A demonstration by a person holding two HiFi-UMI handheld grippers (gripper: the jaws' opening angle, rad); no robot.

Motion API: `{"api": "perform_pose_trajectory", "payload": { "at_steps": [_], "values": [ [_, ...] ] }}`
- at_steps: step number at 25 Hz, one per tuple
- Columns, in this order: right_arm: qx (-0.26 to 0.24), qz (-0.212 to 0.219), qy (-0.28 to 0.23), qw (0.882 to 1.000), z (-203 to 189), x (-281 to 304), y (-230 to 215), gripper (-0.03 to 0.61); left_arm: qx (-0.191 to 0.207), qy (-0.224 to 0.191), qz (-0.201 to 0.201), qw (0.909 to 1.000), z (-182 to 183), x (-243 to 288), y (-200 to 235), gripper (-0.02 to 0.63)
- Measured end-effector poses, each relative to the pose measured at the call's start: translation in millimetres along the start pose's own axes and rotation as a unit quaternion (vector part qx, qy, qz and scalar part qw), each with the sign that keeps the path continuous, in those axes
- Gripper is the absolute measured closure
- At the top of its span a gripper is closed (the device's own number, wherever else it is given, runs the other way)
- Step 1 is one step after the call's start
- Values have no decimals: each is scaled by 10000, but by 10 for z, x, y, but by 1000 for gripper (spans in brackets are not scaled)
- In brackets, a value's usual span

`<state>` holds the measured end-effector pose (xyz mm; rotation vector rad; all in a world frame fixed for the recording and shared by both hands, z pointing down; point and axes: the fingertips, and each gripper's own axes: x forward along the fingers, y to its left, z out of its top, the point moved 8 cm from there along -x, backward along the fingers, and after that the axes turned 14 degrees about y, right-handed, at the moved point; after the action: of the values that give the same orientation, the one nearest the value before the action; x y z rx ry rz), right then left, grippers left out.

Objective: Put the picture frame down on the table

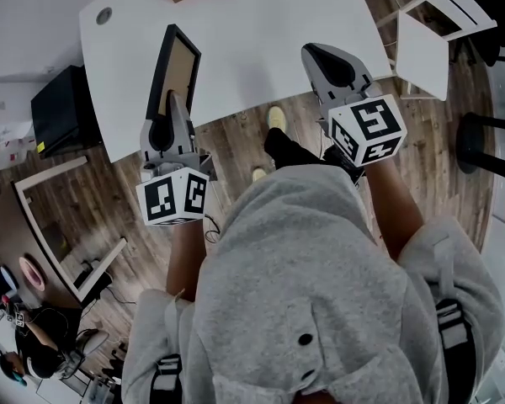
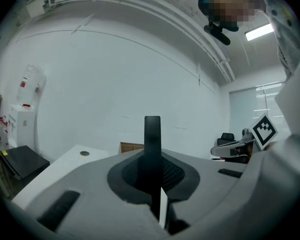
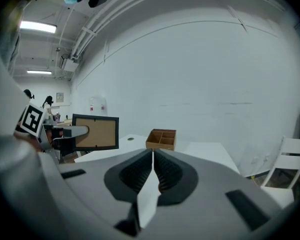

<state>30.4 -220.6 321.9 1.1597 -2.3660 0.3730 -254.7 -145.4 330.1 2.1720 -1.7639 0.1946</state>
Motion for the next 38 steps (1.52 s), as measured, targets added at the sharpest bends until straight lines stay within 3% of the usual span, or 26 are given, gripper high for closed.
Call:
{"api": "perform_pose_trajectory", "payload": {
  "at_steps": [20,33,38],
  "values": [
    [23,252,53,9997,188,374,-548,549,93,285,237,9993,116,588,-102,588],
    [147,386,110,9991,122,642,-1016,549,293,745,571,9952,-78,1063,-169,588],
    [117,436,115,9989,171,740,-1076,549,889,1143,897,9854,-200,1206,-67,588]
  ]
}}
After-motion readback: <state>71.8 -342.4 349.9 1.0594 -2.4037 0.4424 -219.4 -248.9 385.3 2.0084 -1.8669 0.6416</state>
